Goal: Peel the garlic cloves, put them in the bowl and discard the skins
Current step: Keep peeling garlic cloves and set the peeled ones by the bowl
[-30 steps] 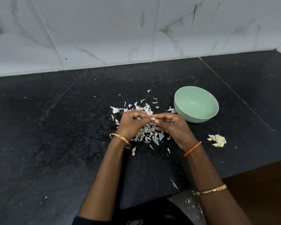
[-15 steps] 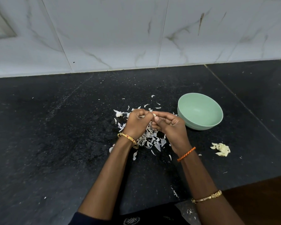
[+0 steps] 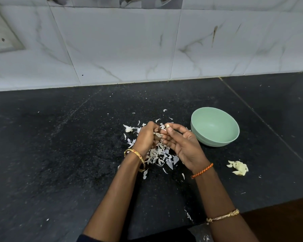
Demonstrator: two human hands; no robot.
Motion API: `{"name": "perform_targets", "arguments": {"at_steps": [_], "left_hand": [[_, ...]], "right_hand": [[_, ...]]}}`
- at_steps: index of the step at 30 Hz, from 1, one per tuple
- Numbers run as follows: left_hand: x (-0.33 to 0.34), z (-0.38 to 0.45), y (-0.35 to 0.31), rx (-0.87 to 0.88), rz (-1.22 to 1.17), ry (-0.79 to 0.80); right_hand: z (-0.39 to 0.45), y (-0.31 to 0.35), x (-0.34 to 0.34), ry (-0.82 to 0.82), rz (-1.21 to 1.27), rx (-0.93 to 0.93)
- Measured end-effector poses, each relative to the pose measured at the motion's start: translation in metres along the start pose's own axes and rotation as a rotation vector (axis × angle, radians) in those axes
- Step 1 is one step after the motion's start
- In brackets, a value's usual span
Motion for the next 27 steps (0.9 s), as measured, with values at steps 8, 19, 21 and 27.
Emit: {"name": "perform_targets", "arguments": {"at_steps": [8,19,21,27], "left_hand": [[-0.007,-0.002,-0.015,0.161,0.038,-0.017],[-0.01,0.004,-0.014,0.244,0.113,-0.027],[-0.011,0.005,-0.012,0.244,0.117,-0.028],[-0.011,0.007,-0.008,0.231,0.12,-0.02]], "right_hand": [[0.003,0.011,-0.014,-0.054,-0.162,-0.124],[0.008,0.021,-0.016,0.001,-0.42,-0.247],[0.009,0.021,-0.016,0.011,-0.448,-0.242],[0.011,0.02,-0.019,0.0,-0.554,-0.261]]}}
Point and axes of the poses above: each hand's wrist, its own z-axis towards the middle knuckle, its own x-axis out of the palm, y = z × x, the point moved 7 cm from there along z, towards the middle knuckle, and after that the axes turned 2 degrees about -x, right-handed, at the moved point
